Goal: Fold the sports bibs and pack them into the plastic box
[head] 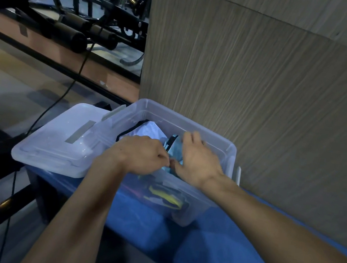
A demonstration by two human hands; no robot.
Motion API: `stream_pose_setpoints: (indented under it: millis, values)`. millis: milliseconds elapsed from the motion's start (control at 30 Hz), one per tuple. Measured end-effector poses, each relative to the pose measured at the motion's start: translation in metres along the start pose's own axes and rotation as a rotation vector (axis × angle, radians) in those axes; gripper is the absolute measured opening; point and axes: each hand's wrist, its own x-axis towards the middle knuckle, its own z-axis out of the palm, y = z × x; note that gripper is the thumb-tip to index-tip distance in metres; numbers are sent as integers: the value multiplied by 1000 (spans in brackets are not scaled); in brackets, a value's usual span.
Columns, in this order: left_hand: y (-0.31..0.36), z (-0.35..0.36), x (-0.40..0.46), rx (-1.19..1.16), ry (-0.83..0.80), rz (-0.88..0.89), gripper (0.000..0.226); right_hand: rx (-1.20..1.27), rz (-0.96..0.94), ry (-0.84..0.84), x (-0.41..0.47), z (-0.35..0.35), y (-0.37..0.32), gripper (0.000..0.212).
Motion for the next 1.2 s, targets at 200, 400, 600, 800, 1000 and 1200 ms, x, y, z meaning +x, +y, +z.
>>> stream_pose_setpoints:
  millis: [200, 400, 600, 800, 1000, 1200]
  values:
    - [-6, 2, 7, -141, 117, 9, 36, 200, -94, -362, 10, -2, 10, 73]
    - [-9, 3, 8, -437, 416, 24, 40, 24, -8, -602, 24, 11, -4, 96]
    - [-12, 7, 10, -438, 437, 37, 38, -38, 75, -678, 31, 19, -12, 101]
    - [-14, 8, 12, -406, 453, 41, 37, -6, 83, -697, 28, 24, 1, 106]
    - [-15, 10, 3, -584, 655, 31, 38, -3, 75, -700, 26, 19, 0, 108]
    - [-49, 8, -15, -364, 920, -254, 32, 215, -48, -532, 7, -12, 4, 86]
